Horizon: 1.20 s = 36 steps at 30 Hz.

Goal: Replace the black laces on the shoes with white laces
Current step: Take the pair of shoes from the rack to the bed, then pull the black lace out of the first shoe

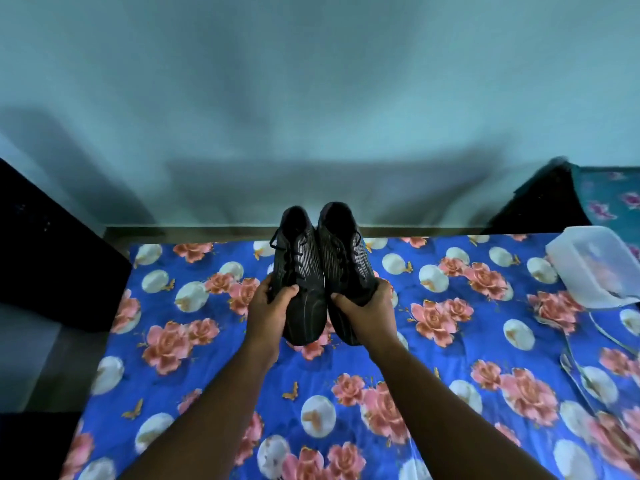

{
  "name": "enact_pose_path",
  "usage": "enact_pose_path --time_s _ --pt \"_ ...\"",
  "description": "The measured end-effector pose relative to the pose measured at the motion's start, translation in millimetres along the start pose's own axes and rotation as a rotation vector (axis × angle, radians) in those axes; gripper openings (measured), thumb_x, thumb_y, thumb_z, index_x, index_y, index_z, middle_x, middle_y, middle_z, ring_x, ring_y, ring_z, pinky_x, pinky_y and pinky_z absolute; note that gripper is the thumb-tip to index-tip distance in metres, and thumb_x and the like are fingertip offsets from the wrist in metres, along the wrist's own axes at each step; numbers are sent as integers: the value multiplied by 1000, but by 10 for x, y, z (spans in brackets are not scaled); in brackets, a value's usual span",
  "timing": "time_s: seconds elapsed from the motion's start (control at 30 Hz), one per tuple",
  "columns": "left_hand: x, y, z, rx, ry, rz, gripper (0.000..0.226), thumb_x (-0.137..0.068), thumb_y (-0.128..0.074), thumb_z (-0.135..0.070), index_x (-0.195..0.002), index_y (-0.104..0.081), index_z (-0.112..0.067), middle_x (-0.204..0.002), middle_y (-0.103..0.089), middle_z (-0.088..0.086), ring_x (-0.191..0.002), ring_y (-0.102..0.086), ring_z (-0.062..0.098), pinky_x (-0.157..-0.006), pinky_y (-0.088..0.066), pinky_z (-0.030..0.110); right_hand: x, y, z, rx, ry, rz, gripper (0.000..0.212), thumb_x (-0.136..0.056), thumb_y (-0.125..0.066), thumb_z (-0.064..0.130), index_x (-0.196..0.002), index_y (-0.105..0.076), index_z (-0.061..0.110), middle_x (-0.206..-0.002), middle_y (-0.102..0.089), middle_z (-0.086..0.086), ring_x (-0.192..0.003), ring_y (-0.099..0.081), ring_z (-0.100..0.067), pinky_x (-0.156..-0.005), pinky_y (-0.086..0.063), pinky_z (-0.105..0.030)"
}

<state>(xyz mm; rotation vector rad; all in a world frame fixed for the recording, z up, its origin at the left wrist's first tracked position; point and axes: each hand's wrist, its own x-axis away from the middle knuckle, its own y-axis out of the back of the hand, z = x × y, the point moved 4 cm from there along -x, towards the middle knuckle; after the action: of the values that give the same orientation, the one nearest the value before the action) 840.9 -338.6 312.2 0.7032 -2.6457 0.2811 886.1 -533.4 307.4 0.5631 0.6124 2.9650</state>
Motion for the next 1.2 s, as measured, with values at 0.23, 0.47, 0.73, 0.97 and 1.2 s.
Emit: enact_pose_path --time_s 0.23,0.47,0.73,0.97,1.2 --pt "-342 -242 290 -30 -76 20 17 -94 -68 -16 -105 -71 -28 -99 -78 -2 -94 -75 19 -79 -60 36 -424 -47 -350 -38 39 -28 61 -71 -90 36 -112 -48 20 -101 -62 11 -92 -64 -8 -83 -55 -36" --pt "-600 -270 559 15 -163 56 18 -91 -70 -21 -109 -71 -19 -100 -78 5 -96 -75 26 -92 -58 50 -660 -175 -569 -77 146 -57 67 -70 -89 43 -115 -48 17 -100 -63 8 -90 -62 -7 -83 -55 -36" --pt "-120 -63 985 -44 -205 61 19 -92 -69 -27 -106 -72 -15 -95 -79 6 -83 -77 25 -69 -62 41 -281 -135 -1013 -76 185 -18 85 -52 -82 63 -114 -46 18 -106 -68 1 -99 -68 -21 -89 -58 -46" --pt "290 84 1363 -149 -280 13 24 -92 -65 -38 -109 -69 -23 -102 -77 1 -94 -73 22 -83 -61 43 183 6 -1251 54 182 3 82 -71 -83 57 -121 -37 10 -115 -64 -11 -105 -65 -32 -91 -57 -50" --pt "222 139 1430 -466 -321 -61 71 -67 -49 -81 -126 -57 -41 -121 -68 1 -111 -63 30 -96 -54 51 168 57 -1279 390 197 -27 108 -73 -56 87 -142 -36 7 -137 -53 -16 -130 -48 -37 -98 -44 -44"
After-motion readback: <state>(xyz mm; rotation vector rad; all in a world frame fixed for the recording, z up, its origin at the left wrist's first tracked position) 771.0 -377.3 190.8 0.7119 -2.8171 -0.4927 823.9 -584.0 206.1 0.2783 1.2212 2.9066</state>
